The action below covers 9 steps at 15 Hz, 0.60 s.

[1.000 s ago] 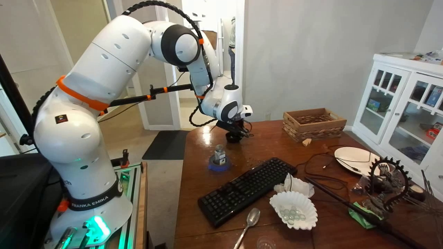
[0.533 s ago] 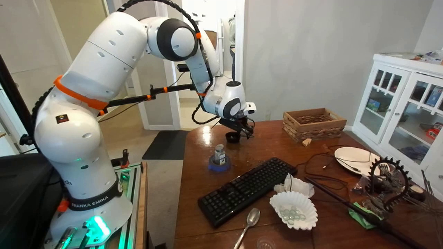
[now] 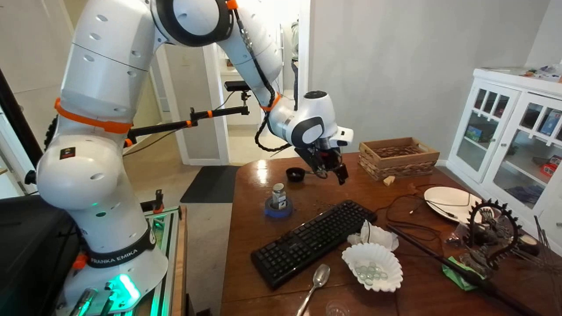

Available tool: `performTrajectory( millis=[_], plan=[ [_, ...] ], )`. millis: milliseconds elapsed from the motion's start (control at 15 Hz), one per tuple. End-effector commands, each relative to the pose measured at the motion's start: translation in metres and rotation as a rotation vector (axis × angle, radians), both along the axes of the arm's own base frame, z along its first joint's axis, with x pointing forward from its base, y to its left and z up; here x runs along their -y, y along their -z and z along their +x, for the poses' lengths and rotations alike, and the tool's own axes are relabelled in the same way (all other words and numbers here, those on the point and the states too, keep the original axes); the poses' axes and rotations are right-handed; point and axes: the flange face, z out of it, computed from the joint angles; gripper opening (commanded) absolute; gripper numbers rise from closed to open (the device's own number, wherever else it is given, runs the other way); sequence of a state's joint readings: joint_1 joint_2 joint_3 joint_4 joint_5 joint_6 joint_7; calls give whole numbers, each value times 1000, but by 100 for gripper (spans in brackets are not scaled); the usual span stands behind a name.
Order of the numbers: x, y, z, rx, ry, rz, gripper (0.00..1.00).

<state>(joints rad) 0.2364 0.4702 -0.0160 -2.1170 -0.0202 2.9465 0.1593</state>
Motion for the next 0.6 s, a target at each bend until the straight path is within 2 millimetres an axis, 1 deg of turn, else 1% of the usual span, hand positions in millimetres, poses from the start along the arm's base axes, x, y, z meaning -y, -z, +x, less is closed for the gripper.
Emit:
performTrajectory(
  millis=[0, 67, 133, 267, 400, 467, 533],
  plan=[
    [75, -9, -28, -11, 196, -47, 100],
    [94, -9, -33, -5, 252, -62, 100],
    [108, -9, -38, -4, 306, -78, 100],
    [127, -6, -49, -13, 421, -120, 100],
    [135, -1, -60, -16, 538, -151, 100],
    [134, 1, -64, -19, 594, -162, 100],
    [129, 1, -70, -25, 651, -170, 100]
  ],
)
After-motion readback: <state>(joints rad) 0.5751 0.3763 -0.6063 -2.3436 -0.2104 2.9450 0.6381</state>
